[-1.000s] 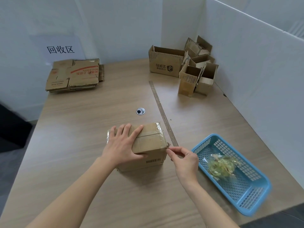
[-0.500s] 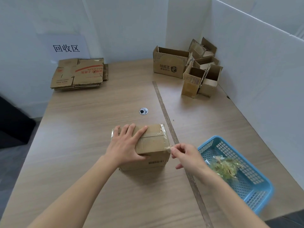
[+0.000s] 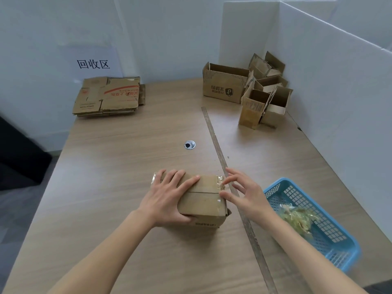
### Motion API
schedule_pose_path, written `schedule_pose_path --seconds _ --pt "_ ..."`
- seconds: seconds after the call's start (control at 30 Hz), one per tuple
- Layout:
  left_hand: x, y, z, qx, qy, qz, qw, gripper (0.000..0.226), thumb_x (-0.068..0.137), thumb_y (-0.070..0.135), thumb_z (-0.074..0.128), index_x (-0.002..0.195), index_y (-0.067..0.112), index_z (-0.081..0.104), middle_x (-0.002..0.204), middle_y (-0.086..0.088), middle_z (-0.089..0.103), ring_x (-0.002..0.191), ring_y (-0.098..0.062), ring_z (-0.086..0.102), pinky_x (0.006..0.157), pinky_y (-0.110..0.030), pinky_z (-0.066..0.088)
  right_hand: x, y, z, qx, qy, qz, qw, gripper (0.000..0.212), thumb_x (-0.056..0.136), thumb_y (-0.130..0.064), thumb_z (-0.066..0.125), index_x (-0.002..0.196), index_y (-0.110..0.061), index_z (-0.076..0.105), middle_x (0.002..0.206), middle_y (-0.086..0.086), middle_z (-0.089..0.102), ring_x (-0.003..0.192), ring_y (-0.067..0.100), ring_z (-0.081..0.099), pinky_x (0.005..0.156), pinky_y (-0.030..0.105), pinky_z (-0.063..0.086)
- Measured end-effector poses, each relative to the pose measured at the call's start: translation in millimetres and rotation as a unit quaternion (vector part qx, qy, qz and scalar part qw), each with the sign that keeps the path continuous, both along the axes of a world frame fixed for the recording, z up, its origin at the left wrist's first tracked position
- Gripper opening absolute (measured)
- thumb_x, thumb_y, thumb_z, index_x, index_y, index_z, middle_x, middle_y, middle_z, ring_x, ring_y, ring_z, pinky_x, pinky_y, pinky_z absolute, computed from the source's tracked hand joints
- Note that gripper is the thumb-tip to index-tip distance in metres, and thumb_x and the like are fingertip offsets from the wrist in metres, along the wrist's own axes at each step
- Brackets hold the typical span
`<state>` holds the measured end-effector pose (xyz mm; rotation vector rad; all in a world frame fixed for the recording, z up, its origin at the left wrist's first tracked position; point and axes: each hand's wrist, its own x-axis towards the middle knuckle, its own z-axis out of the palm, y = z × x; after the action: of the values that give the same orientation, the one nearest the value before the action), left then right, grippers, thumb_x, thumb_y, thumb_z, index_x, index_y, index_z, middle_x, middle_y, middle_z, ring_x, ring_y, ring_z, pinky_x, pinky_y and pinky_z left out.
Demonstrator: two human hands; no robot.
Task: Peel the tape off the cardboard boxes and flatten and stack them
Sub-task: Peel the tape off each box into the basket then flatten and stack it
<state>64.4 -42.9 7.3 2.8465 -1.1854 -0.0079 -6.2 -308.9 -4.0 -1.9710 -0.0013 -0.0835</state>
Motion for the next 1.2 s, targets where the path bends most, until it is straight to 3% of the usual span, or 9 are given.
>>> schedule_pose_path --seconds 0.13,0.2,0.3,0.4,0.57,0.7,0.83,1.0,1.2 --pt "6.0 -1.4 -0.9 0.006 0.004 -0.001 1.000 0.116 0.060 0.090 0.054 0.159 0.038 0.023 0.143 -0.003 0.041 0.137 -0.028 0.037 0.120 -0.053 0.018 8.0 1.6 3.2 -0.034 -0.017 0.014 0.999 0.011 0.087 -0.012 0.079 0.086 -0.017 0.069 0.124 -0.009 0.069 0.125 0.006 0.060 0.109 0.029 0.047" --pt "5.2 -1.0 -3.5 0.008 0.001 -0.020 1.000 0.116 0.061 0.090 0.054 0.159 0.038 0.023 0.143 -0.004 0.043 0.136 -0.029 0.039 0.119 -0.054 0.020 11.6 1.6 5.6 -0.065 -0.030 -0.025 0.997 0.011 0.089 -0.010 0.077 0.086 -0.014 0.066 0.106 -0.009 0.074 0.104 0.009 0.070 0.093 0.026 0.055" --pt "0.8 0.3 -7.1 0.006 -0.008 -0.043 0.999 0.117 0.061 0.092 0.055 0.160 0.038 0.021 0.142 -0.003 0.043 0.135 -0.029 0.040 0.118 -0.056 0.022 22.9 -1.2 11.5 -0.124 -0.059 -0.080 0.987 0.010 0.090 -0.016 0.077 0.088 -0.014 0.067 0.080 -0.012 0.073 0.077 0.005 0.069 0.073 0.028 0.056" --pt "2.9 0.9 -6.4 -0.004 -0.007 -0.037 0.999 0.117 0.061 0.091 0.056 0.159 0.038 0.023 0.141 -0.002 0.044 0.135 -0.029 0.041 0.118 -0.055 0.022 28.6 3.3 12.2 -0.141 -0.073 -0.084 0.984 0.007 0.089 -0.023 0.078 0.090 -0.019 0.072 0.078 -0.015 0.072 0.076 0.000 0.069 0.072 0.025 0.057" --pt "6.1 -1.8 -9.0 -0.008 -0.009 -0.034 0.999 0.116 0.060 0.089 0.057 0.159 0.038 0.025 0.141 -0.002 0.044 0.135 -0.028 0.041 0.118 -0.055 0.023 15.6 -35.9 -3.3 -0.090 -0.066 -0.300 0.947 0.012 0.093 -0.022 0.073 0.102 -0.014 0.075 0.080 -0.005 0.074 0.075 0.008 0.073 0.072 0.037 0.064" --pt "12.3 -6.5 -9.3 -0.008 -0.009 -0.029 0.999 0.115 0.060 0.089 0.056 0.158 0.039 0.025 0.139 0.000 0.043 0.134 -0.026 0.040 0.118 -0.053 0.023 -17.8 -76.0 -22.8 -0.234 -0.061 -0.241 0.940 0.015 0.090 -0.028 0.076 0.097 -0.014 0.077 0.087 -0.004 0.073 0.072 0.010 0.067 0.068 0.032 0.059" --pt "20.9 -16.8 -7.8 0.001 0.003 -0.009 1.000 0.114 0.060 0.090 0.054 0.158 0.041 0.022 0.141 0.003 0.040 0.135 -0.023 0.037 0.119 -0.049 0.019 -57.7 -116.3 -42.6 -0.369 -0.036 -0.237 0.898 0.016 0.082 -0.019 0.084 0.092 -0.008 0.077 0.084 0.002 0.066 0.060 0.019 0.061 0.057 0.033 0.053" --pt "25.4 -18.3 -8.5 -0.004 0.005 -0.009 1.000 0.113 0.060 0.091 0.055 0.157 0.039 0.027 0.140 0.002 0.042 0.134 -0.024 0.040 0.118 -0.049 0.022 -88.7 -134.7 -75.6 -0.415 0.089 -0.236 0.874 0.019 0.084 -0.018 0.082 0.096 -0.006 0.076 0.086 0.008 0.074 0.072 0.029 0.069 0.067 0.037 0.056" --pt "26.6 -19.6 -8.0 0.001 0.014 -0.005 1.000 0.114 0.061 0.090 0.056 0.158 0.040 0.025 0.140 0.002 0.041 0.134 -0.024 0.039 0.119 -0.050 0.022 -92.9 -127.5 -87.0 -0.409 0.134 -0.191 0.882 0.019 0.093 -0.020 0.072 0.106 -0.007 0.077 0.093 0.007 0.070 0.074 0.021 0.059 0.070 0.033 0.054"
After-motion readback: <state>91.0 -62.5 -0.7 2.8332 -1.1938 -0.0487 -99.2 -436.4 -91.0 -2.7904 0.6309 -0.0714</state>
